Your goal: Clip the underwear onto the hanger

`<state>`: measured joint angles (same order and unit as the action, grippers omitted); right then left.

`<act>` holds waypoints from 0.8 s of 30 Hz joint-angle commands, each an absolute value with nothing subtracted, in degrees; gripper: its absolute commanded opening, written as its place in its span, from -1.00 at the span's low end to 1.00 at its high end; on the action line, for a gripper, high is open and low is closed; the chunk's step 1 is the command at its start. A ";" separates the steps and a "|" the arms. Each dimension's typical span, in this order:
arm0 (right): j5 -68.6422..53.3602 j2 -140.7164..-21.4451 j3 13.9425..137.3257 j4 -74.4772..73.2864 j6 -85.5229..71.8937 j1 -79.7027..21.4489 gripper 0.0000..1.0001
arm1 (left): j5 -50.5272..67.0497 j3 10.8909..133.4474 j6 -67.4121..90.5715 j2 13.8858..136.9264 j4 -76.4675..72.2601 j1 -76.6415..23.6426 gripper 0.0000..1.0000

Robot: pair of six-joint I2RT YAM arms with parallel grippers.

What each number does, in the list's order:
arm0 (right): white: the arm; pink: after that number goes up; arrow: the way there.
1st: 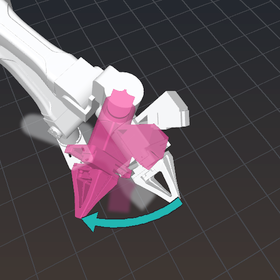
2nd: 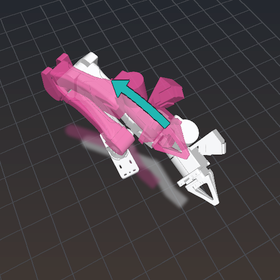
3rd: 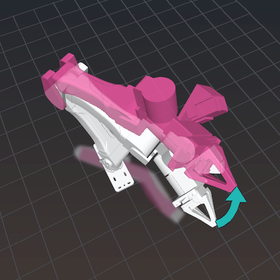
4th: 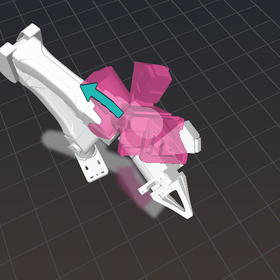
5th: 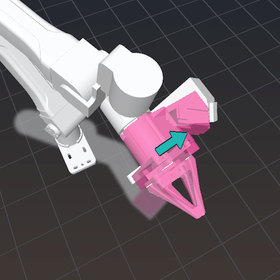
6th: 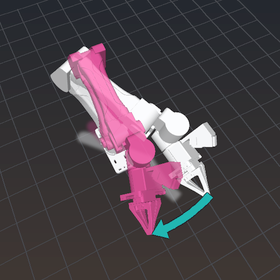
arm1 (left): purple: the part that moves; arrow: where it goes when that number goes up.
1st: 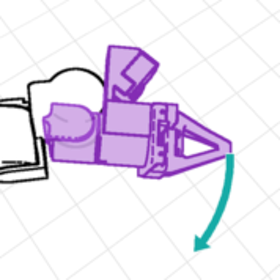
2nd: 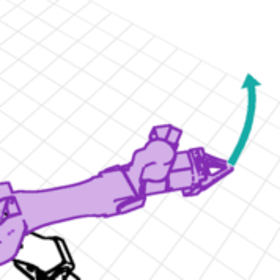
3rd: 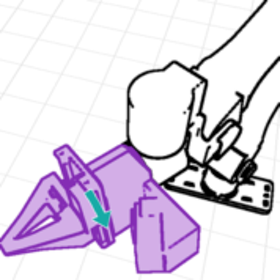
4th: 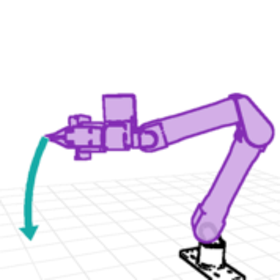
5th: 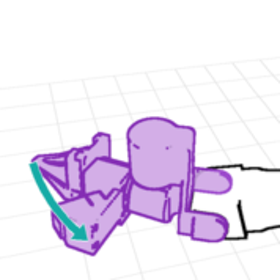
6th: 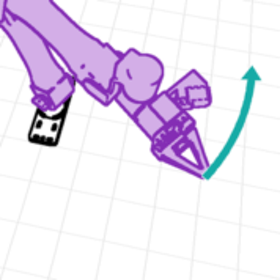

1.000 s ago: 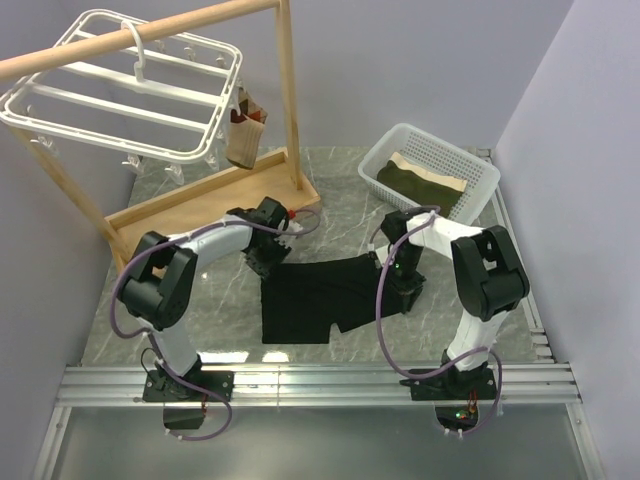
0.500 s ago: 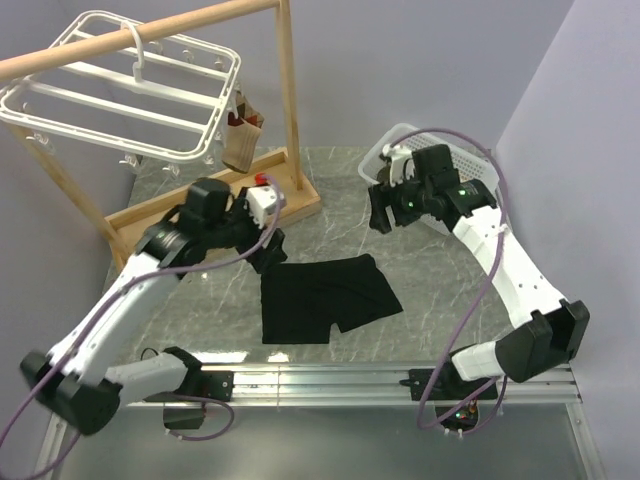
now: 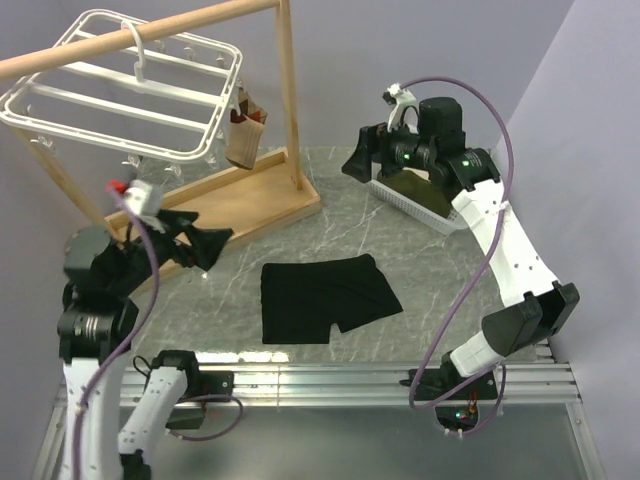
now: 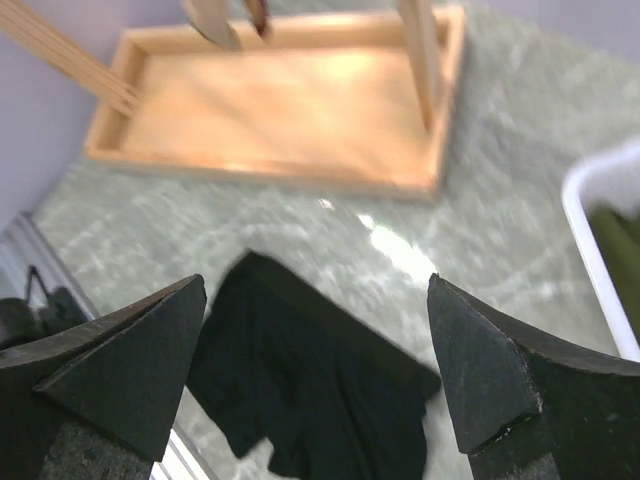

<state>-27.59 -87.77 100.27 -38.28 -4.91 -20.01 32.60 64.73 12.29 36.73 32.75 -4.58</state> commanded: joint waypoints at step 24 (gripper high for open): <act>-29.28 -88.07 95.36 -2.01 -10.47 -43.76 1.00 | 23.10 80.24 26.20 41.21 29.19 25.05 0.31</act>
